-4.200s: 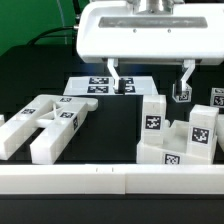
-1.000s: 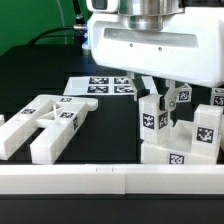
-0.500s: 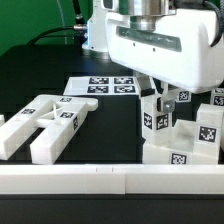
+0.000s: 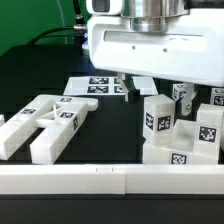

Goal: Assemble chair

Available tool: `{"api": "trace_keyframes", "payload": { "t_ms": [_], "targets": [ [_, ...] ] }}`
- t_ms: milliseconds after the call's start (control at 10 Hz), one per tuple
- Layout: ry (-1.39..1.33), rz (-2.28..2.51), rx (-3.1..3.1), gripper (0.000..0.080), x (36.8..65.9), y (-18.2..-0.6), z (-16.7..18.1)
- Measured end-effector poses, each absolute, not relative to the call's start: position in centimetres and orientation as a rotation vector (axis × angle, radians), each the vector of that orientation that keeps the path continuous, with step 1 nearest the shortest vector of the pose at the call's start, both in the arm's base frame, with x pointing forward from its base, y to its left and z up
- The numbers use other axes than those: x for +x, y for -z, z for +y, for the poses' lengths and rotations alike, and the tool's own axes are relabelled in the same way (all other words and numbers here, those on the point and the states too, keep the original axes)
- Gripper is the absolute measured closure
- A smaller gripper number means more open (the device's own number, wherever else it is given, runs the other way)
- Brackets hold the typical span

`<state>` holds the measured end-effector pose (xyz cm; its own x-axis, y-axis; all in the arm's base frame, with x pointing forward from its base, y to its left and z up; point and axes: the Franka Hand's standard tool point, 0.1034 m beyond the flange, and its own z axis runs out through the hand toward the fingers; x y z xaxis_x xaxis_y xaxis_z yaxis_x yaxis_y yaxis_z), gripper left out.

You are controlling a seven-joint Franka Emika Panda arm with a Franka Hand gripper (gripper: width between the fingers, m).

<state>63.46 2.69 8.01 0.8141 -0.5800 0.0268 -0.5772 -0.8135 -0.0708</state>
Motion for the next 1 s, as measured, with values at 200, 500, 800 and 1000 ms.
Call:
{"api": "trace_keyframes", "payload": {
  "t_ms": [200,500,800,1000],
  "targets": [
    [0.081,0.653,-3.021,0.0151,63.46,-7.97,2.75],
    [0.087,0.274,-3.095,0.015,63.47,-7.97,2.73],
    [0.089,0.024,-3.13,0.015,63.47,-7.98,2.61],
    [0.087,-0.127,-3.144,0.015,63.44,-7.94,2.43]
  ]
}}
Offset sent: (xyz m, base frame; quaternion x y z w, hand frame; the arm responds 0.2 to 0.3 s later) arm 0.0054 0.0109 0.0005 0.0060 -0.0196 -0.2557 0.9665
